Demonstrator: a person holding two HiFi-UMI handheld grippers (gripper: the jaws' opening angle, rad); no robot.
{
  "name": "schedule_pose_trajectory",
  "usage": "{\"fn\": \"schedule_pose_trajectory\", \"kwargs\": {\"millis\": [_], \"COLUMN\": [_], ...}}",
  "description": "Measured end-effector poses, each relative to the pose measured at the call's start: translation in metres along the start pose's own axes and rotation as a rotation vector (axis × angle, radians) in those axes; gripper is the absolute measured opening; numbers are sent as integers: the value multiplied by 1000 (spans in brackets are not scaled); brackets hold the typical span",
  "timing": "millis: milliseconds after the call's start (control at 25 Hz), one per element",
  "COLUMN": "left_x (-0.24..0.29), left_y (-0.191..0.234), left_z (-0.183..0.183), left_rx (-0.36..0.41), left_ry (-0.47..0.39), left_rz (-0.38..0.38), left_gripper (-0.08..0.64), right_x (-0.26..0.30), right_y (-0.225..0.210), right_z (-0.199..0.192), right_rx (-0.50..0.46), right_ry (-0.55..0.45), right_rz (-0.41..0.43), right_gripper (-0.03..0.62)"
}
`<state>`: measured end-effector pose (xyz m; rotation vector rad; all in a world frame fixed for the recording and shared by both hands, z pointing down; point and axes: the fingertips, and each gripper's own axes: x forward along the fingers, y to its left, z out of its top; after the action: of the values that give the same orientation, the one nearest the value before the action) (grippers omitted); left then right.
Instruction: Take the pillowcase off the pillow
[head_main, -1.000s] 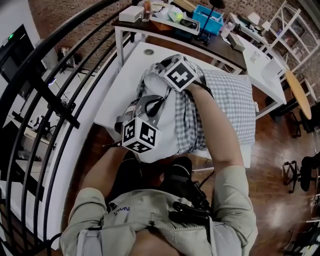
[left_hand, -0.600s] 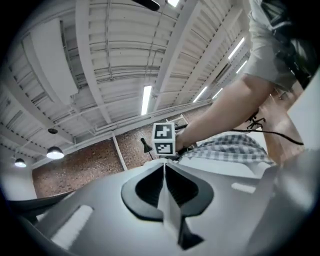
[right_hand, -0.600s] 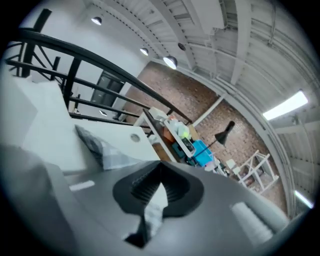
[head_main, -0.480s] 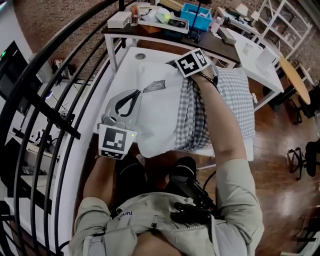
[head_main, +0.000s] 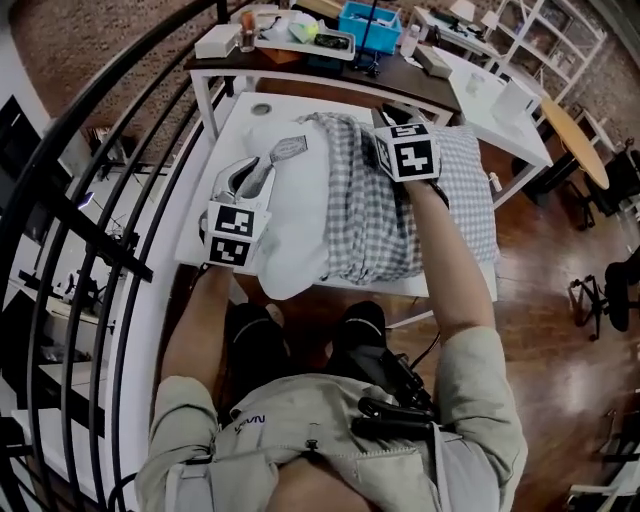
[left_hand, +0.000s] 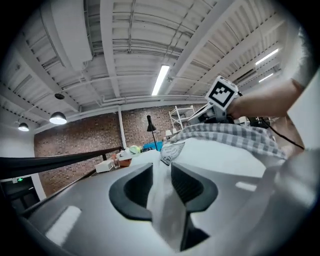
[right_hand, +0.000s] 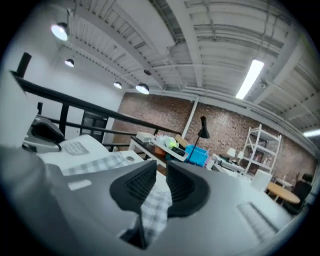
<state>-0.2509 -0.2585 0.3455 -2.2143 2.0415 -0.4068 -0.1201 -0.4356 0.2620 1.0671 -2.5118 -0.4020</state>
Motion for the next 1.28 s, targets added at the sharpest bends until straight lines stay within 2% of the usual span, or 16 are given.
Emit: {"fn": "schedule_pose_trajectory", "kwargs": {"millis": [80,200,280,400,520,680,720,800,960,1080,1160,1280], "left_x": [-22,-61,-82,-99,-103,-92,-87,-80,-75,-79,-81,-84], "left_y": [-6,-33,-59,-100,-140,-171,-172,-169,-162,-157,-150,-130], "left_z": [10,23,24,16,-6,-60,-71,-80,-73,-64,-56,-31], "left_rx": [-6,-2,9,35,97,150,167,182,168,164,167,175], "left_ry": [-36,-92,-90,-56,-15,116,140,154,130,102,80,33], "left_rz": [2,-34,-86,-163,-243,-290,-283,-259,-212,-191,-175,-135], "left_gripper": [153,197,230,267,299,316,314,266,154,69,41,34], "right_x": [-44,-110,-147,-187,-212,-229,-228,-220,-198,-194,-199,-214], "right_y": [13,32,43,61,88,124,133,147,153,150,144,114], "right_z": [4,-11,-25,-50,-79,-119,-130,-148,-166,-166,-161,-155], "right_rx": [54,101,131,178,202,235,234,209,163,146,135,124], "right_ry": [-88,-168,-196,-202,-164,-95,-68,-16,44,45,31,4], "right_rz": [32,40,26,4,33,65,75,88,82,58,29,-84], "right_gripper": [60,61,64,78,93,115,126,127,124,12,9,8]}}
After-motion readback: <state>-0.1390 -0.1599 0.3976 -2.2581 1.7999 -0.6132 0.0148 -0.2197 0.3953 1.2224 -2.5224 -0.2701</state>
